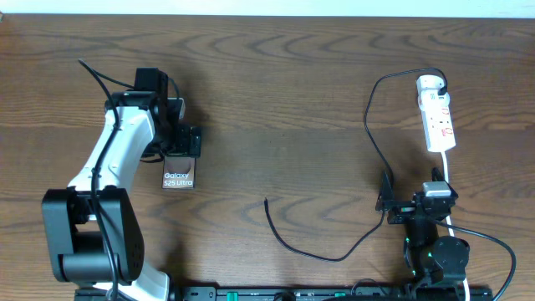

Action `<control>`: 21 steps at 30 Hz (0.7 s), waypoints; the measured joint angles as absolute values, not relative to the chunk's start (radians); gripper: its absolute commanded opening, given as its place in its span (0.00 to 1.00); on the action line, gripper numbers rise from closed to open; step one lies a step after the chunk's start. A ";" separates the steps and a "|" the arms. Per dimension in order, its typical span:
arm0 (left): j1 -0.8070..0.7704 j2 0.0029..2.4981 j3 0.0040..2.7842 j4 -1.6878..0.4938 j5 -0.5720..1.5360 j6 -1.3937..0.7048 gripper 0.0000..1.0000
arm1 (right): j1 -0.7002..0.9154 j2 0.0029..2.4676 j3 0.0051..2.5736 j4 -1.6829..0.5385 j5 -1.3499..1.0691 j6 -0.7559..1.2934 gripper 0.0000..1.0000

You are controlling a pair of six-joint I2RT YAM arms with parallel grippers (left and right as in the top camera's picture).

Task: Plug charger to phone and switch on socket
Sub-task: 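Move the left gripper over the silver phone and lower it, then close the left gripper on the phone's long edges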

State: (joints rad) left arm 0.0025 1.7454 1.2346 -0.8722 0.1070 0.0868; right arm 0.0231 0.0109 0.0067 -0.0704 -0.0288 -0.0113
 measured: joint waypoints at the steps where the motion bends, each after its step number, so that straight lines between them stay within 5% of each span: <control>1: 0.002 1.749 1.234 -0.868 0.108 0.086 0.99 | 0.023 0.011 0.007 -0.070 -0.029 -0.012 0.99; 21: 0.002 1.870 1.234 -0.791 0.118 0.064 0.99 | 0.023 0.011 0.007 -0.070 -0.029 -0.012 0.99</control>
